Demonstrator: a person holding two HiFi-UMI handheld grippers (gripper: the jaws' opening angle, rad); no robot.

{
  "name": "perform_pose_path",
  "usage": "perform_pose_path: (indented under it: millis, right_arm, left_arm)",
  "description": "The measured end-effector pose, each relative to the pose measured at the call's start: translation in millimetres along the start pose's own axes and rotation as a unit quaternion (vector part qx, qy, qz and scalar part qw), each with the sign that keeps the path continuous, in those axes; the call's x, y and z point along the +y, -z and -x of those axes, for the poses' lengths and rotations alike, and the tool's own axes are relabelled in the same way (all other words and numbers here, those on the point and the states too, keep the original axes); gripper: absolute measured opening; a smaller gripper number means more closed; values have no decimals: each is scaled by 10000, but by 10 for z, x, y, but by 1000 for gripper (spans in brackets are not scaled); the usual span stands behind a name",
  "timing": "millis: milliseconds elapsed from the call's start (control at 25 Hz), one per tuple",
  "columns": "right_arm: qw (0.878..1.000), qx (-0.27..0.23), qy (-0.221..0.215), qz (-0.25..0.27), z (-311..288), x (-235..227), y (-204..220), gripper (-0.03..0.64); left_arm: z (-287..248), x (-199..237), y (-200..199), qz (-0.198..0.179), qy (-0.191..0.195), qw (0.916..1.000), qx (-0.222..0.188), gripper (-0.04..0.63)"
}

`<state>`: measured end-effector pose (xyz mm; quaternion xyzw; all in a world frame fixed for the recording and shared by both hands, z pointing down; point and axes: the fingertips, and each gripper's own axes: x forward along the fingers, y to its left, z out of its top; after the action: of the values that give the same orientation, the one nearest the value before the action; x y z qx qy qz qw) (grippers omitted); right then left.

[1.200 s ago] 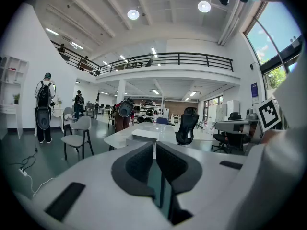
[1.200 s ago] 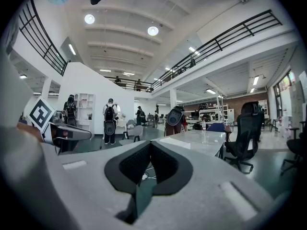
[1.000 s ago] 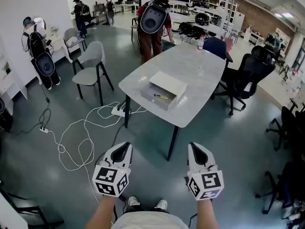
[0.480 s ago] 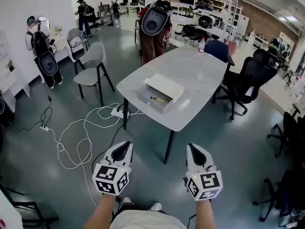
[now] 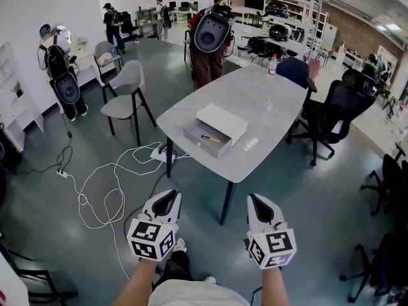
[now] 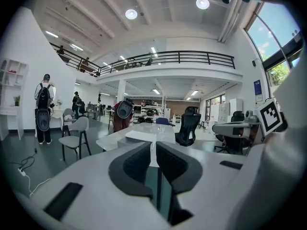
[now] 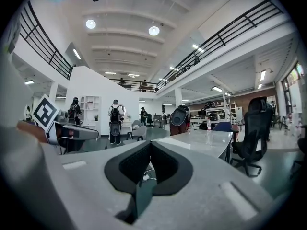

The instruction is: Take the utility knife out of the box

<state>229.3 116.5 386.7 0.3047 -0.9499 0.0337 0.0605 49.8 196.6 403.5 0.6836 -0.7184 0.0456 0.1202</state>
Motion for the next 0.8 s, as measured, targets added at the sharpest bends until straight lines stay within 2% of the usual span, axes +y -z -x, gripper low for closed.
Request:
perform_pose_path:
  millis: [360,520,800]
  right_arm:
    - [10000,14,63,22,-472,-69,-11,5]
    - [9998,72,165,-4,-807,-97,2,5]
    - [9991,238,350,-41,-1434,-113,16,5]
  left_arm:
    - [-394,296,-94,-24,150,9998,-103,26]
    - [-686,494,-135,-65,356,9993,-32,99]
    - [-1216,967,-229,5,611,9981,45,121]
